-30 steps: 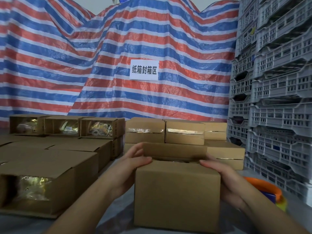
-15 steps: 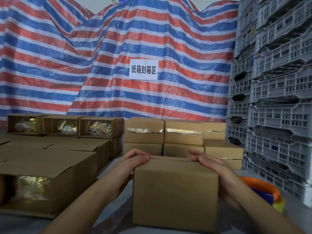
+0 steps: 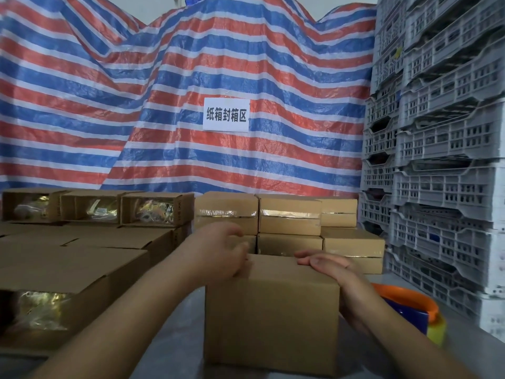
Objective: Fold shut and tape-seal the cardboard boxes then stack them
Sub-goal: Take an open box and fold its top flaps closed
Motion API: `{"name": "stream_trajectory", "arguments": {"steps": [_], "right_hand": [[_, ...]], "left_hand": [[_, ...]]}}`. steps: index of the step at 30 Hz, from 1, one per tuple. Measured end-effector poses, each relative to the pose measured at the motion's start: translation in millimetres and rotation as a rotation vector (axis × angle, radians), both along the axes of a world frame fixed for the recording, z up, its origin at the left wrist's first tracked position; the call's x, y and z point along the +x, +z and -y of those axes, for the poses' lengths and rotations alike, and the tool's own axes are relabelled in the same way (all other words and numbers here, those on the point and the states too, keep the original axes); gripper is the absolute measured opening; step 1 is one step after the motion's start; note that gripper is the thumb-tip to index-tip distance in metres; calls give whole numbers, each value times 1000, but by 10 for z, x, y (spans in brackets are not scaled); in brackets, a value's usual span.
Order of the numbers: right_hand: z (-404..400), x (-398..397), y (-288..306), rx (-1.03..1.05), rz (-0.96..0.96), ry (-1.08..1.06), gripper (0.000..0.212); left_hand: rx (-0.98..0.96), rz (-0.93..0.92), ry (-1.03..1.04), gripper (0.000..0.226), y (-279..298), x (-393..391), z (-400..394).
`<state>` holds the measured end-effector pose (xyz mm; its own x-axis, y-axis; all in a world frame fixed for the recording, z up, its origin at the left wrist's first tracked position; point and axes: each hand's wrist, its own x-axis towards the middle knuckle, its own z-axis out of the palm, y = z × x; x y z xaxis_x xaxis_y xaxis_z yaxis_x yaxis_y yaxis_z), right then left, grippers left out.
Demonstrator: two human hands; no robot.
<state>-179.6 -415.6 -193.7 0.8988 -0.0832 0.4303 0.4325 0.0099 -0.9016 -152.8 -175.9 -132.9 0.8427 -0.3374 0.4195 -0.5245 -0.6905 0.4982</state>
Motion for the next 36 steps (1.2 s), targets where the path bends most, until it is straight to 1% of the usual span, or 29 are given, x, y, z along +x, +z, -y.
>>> {"name": "stream_trajectory", "arguments": {"steps": [2,3,5,7,9,11,13,16,18,19,20,22,23,24,25,26,30,32,34,36], "right_hand": [[12,-2,-1,5,4,3,24],[19,2,-7,10,5,7,24],[40,19,-16,12,7,19,24],[58,44,-24,4,14,28,25],[64,58,-29,-13,28,26,25],[54,51,-29,-21,32,31,24],[52,28,-19,-32,11,31,24],[81,-15,49,-98,-113,56,27],[159,-14,149,-159,-207,-41,33],[218,-7,215,-247,-253,-157,39],[294,-6,280,-408,-298,-301,45],[460,-27,370,-863,-386,-571,57],[548,-49,388,-1087,-419,-670,58],[627,-70,386,-1256,-450,-738,59],[706,-86,363,-1366,-482,-773,62],[777,-99,329,-1431,-509,-783,65],[944,-81,74,-1471,-549,-805,68],[964,-65,-73,-1463,-569,-809,64],[961,-60,-193,-1453,-543,-820,56],[951,-71,-251,-1463,-484,-870,55]], "left_hand": [[182,184,-58,54,80,-104,238],[310,239,-97,68,99,-129,342],[560,223,-158,93,104,-137,484],[701,131,-198,103,46,-82,516],[694,67,-215,101,-71,-24,490],[653,121,-205,98,-184,11,457],[654,197,-191,97,-242,22,440],[644,205,-193,94,-244,21,450],[647,188,-190,94,-225,20,459],[644,174,-187,94,-219,15,461],[639,164,-185,94,-218,9,465],[633,166,-184,94,-220,1,467],[630,170,-184,94,-226,-2,461],[626,175,-185,94,-227,-6,457],[621,182,-184,94,-233,-7,452],[616,188,-181,95,-238,-9,450],[620,196,-168,97,-244,-11,456],[625,197,-167,97,-242,-11,461],[630,196,-165,98,-243,-12,457],[631,197,-165,98,-247,-9,456]]}}
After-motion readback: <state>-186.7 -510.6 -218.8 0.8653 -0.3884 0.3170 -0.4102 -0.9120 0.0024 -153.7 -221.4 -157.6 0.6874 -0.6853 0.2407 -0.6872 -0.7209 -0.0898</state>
